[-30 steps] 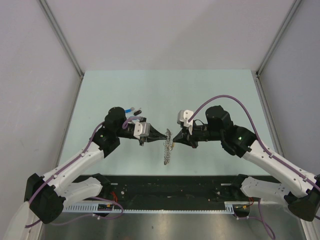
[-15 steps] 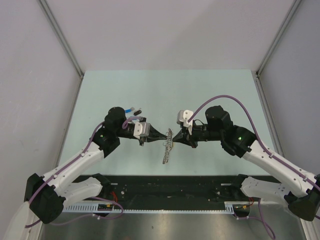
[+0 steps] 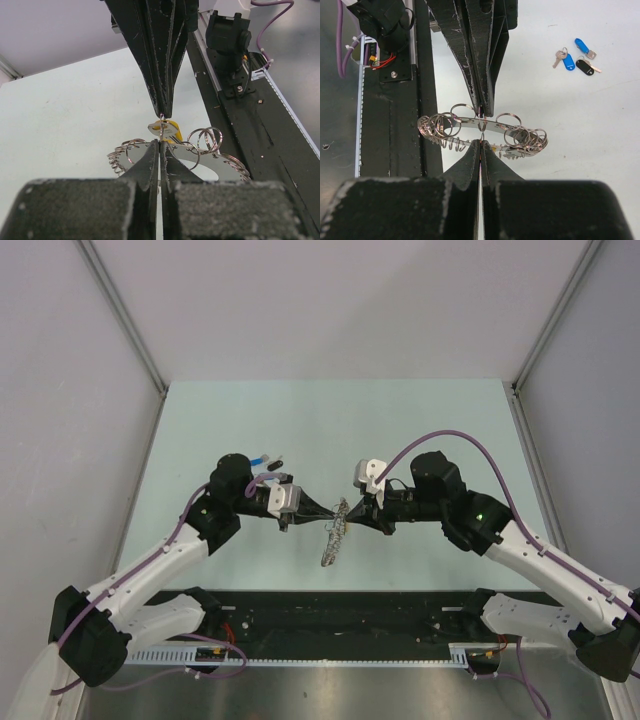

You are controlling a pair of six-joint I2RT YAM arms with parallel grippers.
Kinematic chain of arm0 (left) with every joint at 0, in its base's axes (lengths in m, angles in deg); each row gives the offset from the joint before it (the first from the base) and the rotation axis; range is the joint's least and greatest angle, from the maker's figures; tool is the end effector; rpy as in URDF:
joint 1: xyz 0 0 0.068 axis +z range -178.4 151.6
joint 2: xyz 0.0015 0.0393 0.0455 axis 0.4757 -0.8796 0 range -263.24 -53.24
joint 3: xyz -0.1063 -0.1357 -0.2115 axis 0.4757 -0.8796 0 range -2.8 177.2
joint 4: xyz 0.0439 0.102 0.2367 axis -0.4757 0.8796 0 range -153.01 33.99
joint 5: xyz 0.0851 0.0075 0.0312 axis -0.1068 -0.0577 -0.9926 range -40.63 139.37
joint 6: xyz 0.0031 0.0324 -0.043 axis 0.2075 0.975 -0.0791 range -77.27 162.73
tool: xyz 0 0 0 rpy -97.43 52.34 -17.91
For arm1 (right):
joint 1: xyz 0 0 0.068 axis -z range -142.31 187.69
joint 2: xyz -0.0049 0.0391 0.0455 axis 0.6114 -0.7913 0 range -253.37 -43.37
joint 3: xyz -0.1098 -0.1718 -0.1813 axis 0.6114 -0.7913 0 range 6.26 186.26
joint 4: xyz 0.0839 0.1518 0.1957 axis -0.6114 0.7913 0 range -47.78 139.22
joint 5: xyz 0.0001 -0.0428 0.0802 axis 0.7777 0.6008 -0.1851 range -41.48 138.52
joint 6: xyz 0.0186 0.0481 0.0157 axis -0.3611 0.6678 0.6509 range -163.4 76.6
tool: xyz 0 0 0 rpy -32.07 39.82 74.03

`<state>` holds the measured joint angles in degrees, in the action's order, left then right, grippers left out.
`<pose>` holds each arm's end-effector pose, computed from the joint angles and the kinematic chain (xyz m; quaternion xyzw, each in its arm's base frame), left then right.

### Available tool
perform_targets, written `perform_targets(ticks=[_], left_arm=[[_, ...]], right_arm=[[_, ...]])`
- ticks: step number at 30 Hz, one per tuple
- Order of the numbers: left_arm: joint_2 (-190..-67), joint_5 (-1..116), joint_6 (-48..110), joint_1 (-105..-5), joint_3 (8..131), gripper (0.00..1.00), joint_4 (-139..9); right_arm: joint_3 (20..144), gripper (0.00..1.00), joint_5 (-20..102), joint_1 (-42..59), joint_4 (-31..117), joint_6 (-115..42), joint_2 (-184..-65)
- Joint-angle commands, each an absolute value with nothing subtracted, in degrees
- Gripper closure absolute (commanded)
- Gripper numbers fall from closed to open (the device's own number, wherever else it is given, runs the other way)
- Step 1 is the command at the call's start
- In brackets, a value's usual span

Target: Put the keys on the keyring

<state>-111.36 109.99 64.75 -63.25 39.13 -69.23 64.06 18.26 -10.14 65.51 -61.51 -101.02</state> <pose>0.1651 -0.1527 0.3112 0.6002 0.4269 -0.4461 0.5084 0.1344 0.1751 0.3561 -0.5591 0.5976 0.3470 0.4582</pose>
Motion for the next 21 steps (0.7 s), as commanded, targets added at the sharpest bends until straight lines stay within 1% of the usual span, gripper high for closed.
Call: perform_targets(ticks=[1, 21], left_arm=[[-111.16, 111.16, 65.58, -63.03, 39.74, 1.00, -71.01], [-111.42, 112.04, 65.40, -63.21, 39.83, 1.00, -71.01]], right_arm=[[66.82, 1.00, 17.94, -10.39, 63.31, -62.12, -100.50], [66.82, 1.00, 17.76, -10.56, 62.70, -61.95, -100.42]])
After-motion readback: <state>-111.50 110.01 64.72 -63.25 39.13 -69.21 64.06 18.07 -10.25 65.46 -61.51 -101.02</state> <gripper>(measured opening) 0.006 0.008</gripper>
